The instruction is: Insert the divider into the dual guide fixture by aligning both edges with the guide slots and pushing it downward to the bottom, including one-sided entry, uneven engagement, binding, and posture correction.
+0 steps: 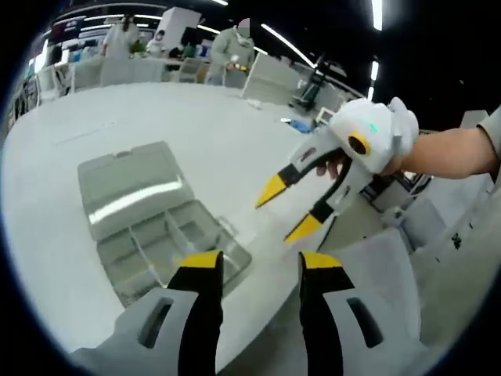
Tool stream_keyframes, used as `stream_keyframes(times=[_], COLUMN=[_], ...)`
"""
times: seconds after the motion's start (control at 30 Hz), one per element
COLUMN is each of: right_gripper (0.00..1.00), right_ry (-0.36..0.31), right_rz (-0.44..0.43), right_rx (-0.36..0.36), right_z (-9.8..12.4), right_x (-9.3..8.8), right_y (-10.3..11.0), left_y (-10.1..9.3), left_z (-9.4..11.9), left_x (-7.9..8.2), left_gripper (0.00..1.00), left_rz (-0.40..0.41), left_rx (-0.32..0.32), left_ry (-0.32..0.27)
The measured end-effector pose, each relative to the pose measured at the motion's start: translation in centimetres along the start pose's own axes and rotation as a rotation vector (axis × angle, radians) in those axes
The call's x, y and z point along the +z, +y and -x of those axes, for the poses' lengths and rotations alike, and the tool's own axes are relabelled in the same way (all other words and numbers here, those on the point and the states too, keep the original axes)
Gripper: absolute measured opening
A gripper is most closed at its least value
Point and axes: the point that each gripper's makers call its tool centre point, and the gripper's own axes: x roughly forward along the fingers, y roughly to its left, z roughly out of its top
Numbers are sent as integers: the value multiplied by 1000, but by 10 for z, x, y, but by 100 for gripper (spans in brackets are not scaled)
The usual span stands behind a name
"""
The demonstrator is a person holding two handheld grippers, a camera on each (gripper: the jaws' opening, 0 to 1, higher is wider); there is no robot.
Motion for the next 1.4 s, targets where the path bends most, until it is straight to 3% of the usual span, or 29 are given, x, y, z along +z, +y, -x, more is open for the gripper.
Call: stream_keyframes(times=[0.4,0.7,1.4], right_gripper=[28,28,28], right_ry=[-32,-52,-86], right_rz=[47,80,138], right_rx=[-27,-39,-56], right_z=[10,15,22], right_x=[23,38,63], right_y=[0,2,4], left_y=[-4,-8,-7], left_z=[-3,-3,-2], left_x=[4,10,13], left_gripper=[36,27,19], left_rz=[123,217,388], left_rx=[-34,-67,-97], left_ry=[-51,-105,-171])
